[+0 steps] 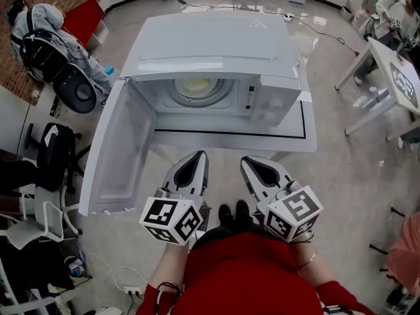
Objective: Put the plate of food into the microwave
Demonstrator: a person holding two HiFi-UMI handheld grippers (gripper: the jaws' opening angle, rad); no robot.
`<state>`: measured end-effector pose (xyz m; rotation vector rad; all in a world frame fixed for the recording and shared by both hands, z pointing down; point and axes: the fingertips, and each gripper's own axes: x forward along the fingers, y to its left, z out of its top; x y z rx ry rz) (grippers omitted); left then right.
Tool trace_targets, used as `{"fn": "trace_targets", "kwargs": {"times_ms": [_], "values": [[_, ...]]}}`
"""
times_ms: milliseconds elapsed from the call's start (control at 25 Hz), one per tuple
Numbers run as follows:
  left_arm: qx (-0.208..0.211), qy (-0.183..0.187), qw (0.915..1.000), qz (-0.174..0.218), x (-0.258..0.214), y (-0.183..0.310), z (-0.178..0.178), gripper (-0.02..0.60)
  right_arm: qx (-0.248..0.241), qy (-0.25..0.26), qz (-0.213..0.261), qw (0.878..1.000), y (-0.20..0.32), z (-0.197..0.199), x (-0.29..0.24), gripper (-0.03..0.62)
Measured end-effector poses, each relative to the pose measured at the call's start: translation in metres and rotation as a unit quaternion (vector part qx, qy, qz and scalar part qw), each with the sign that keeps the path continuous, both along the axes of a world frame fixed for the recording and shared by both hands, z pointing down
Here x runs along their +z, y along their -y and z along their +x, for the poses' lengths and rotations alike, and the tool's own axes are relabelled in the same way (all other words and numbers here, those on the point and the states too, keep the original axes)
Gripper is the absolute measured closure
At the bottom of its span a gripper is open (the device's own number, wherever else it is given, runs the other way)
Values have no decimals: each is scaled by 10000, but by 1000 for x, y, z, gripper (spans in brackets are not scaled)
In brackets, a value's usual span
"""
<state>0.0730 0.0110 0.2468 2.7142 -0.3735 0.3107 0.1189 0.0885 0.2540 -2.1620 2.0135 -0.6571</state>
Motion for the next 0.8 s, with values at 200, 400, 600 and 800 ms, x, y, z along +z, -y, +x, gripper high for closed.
{"fn": "trace_targets", "kwargs": {"times_ms": [200,400,600,800], "values": [[-80,-1,9999,-81,3,-8,-4,574,56,-84,67,9999,-7,8,-4,580],[-48,-1,10000,-47,5,-20,1,574,120,-241,55,9996,-16,17,-6,580],[-96,-12,9999,87,1,-18,3,574,128,-375,72,9992,-17,20,-4,580],[-162,-10,9998,82,1,-21,1,574,49,-375,97,9992,-18,18,-2,580]]}}
